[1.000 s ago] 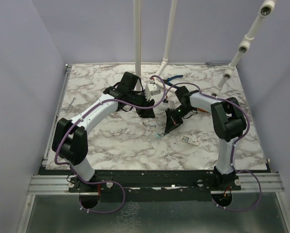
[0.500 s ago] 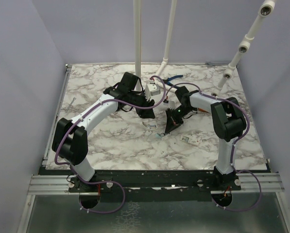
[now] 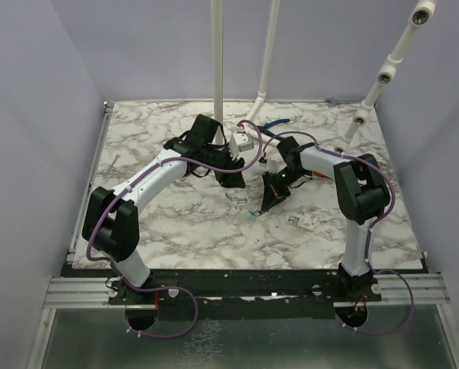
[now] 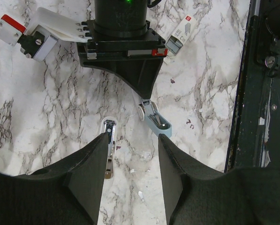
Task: Load the staples into the stapler
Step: Install the staple into the stapler.
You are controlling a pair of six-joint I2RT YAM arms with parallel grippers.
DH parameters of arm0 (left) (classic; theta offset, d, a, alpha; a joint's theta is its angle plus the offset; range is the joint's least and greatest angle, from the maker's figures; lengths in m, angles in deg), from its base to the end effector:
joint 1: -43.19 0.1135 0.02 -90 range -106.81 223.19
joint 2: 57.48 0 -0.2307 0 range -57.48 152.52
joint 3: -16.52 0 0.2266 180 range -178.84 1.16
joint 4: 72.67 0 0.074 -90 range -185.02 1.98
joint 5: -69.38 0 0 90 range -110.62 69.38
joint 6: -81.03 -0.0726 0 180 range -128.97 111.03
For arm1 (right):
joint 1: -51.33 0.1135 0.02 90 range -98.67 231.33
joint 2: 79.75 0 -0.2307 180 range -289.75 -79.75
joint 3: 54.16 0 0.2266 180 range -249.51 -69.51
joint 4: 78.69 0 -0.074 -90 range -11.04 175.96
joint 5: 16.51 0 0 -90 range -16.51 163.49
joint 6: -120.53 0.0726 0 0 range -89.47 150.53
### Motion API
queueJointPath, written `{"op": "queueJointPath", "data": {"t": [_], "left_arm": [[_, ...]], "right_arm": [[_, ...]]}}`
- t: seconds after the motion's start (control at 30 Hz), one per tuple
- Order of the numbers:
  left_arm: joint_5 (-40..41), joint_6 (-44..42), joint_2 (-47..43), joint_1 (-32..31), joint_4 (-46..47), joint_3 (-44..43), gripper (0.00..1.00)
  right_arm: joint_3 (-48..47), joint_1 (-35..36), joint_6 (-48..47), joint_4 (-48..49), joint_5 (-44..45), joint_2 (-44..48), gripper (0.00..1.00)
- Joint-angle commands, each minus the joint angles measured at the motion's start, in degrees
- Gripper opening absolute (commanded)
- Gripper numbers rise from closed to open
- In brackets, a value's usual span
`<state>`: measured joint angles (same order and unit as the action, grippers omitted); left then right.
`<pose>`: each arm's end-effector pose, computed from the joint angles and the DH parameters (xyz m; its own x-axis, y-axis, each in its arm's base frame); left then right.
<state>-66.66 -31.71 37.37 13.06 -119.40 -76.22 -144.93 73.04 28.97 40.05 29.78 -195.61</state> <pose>0.2746 -0.2198 0.2414 -0.3075 0.4887 -0.8165 0.9510 0.1883 -0.2454 0.2917 0.1701 0.0988 -0.9184 -0.3869 -0.0824 -0.3334 0.6450 0.6876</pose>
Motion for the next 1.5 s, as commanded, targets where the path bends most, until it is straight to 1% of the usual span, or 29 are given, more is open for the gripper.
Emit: {"op": "queueJointPath", "data": {"t": [0.0, 1.47], "left_arm": [[-2.12, 0.16, 0.34, -0.23, -0.18, 0.3, 0.48], [-2.76, 0.26, 0.81, -0.28, -0.18, -0.13, 0.49]], "right_arm": [[0.86, 0.26, 0.27, 0.72, 3.13, -0.6, 0.03], [2.02, 0.35, -0.96, 1.1, 6.23, 2.95, 0.11]]}}
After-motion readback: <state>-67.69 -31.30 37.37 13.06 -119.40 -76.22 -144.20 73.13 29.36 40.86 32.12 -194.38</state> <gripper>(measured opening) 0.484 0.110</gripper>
